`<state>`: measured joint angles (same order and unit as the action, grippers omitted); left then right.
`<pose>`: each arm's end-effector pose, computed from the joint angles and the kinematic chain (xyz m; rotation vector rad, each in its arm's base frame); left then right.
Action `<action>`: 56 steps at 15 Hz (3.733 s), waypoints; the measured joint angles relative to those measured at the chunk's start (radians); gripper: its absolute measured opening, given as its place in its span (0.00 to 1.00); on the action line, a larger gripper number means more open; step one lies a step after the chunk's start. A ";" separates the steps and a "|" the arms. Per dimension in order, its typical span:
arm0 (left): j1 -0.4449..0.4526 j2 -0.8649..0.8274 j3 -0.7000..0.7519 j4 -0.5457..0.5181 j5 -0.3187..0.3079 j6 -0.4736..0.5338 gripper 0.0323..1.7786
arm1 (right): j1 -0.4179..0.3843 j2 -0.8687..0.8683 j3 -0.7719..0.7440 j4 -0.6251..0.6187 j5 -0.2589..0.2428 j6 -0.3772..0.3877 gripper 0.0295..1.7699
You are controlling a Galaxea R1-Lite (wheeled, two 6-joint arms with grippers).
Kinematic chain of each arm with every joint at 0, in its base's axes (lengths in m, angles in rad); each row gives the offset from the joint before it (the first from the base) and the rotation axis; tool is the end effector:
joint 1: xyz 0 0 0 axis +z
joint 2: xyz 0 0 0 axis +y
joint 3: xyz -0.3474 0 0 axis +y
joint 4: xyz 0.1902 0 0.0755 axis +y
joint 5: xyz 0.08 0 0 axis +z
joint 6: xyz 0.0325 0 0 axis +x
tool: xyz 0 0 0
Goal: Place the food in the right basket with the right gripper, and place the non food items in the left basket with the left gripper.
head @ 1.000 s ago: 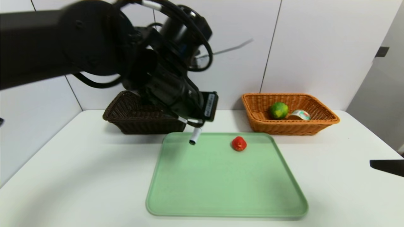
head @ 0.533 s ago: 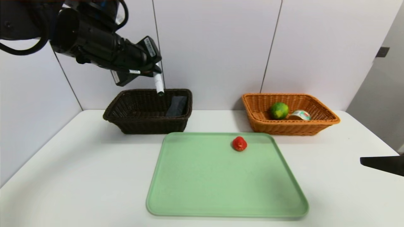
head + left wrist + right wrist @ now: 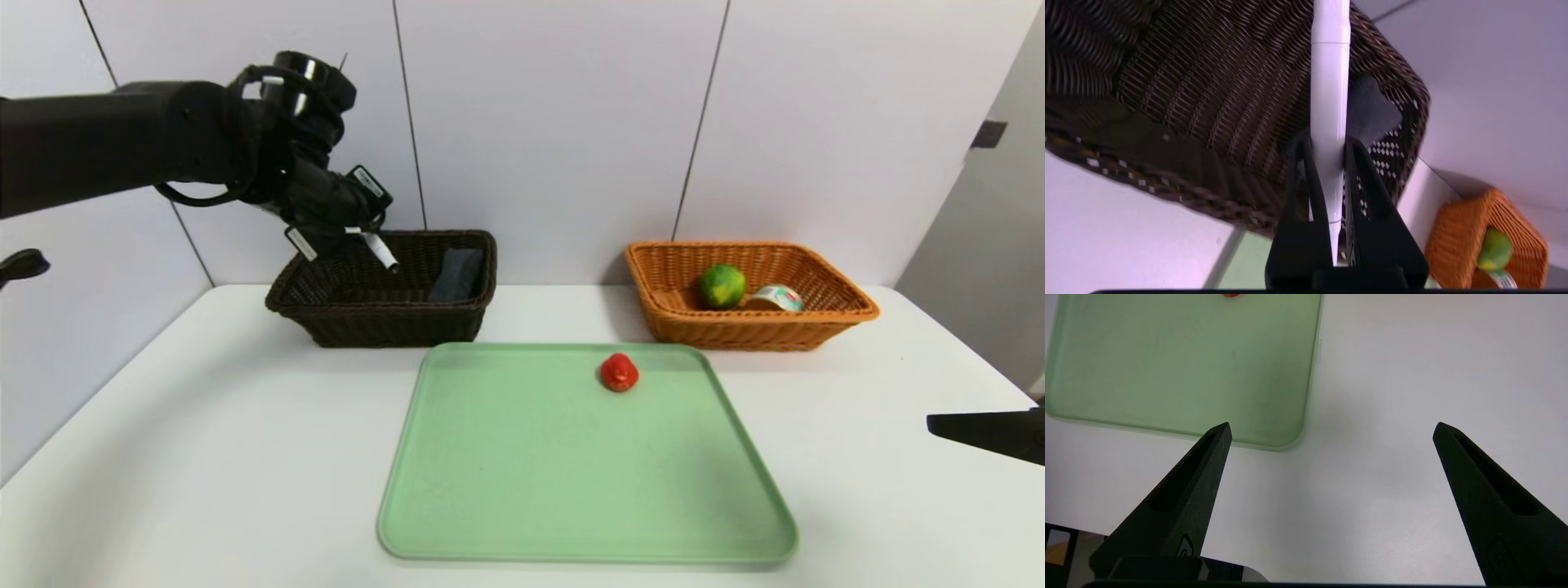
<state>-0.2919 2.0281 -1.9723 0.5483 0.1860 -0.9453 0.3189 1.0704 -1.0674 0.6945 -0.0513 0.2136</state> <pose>0.4228 -0.1208 0.3129 -0.7736 0.5841 0.1804 0.1049 0.0329 0.3075 0.0752 0.7107 0.1818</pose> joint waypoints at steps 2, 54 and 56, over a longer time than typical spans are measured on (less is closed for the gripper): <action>0.017 0.054 0.000 -0.028 0.009 -0.023 0.07 | 0.000 0.000 0.008 -0.001 0.000 -0.002 0.96; -0.616 -0.224 0.630 -0.711 0.201 0.520 0.95 | -0.001 -0.013 0.179 -0.286 -0.006 -0.006 0.97; -0.642 -0.173 0.734 -0.915 0.203 0.552 0.95 | -0.002 -0.012 0.204 -0.348 -0.007 -0.007 0.97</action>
<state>-0.9340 1.8551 -1.2383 -0.3664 0.3891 -0.3934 0.3170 1.0587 -0.8630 0.3468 -0.0581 0.2064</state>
